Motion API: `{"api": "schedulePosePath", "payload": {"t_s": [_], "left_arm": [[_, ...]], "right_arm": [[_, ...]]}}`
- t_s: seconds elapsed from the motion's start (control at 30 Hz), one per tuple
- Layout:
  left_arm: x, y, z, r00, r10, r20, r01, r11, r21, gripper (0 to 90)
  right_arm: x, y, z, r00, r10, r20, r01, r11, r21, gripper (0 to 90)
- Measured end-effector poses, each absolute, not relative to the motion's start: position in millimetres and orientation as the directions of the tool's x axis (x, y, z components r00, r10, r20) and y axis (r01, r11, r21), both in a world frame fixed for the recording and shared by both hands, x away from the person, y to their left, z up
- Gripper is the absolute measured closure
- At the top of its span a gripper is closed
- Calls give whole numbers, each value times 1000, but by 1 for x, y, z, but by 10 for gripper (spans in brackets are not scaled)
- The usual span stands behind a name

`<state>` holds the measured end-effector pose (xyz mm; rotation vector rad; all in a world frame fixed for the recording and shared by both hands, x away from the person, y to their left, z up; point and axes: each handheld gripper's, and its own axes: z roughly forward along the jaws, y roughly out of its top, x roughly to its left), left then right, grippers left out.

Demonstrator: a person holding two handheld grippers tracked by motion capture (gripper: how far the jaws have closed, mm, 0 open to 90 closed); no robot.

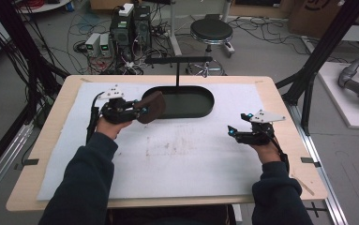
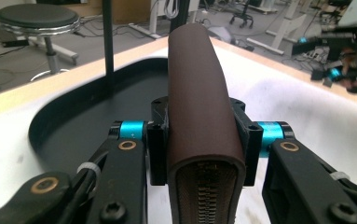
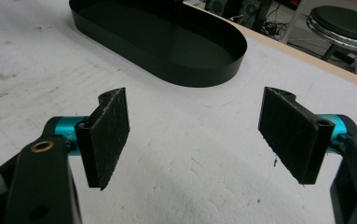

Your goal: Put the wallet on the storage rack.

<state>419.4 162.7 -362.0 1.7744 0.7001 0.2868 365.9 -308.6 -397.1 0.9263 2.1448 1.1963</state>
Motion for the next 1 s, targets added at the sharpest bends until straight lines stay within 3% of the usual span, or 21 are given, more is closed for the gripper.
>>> {"api": "schedulePosePath", "payload": {"t_s": [0.23, 0.63, 1.0], "left_arm": [[462, 134, -364, 792, 592, -149, 334, -216, 918, 646], [516, 93, -392, 778, 582, -237, 427, -214, 879, 642], [535, 73, -426, 770, 555, -315, 496, -210, 843, 635]], "right_arm": [[367, -313, -397, -631, 770, -94, 317, 367, 875, 249], [367, -316, -398, -624, 777, -82, 326, 354, 877, 249], [365, -320, -399, -621, 780, -75, 331, 347, 877, 249]]}}
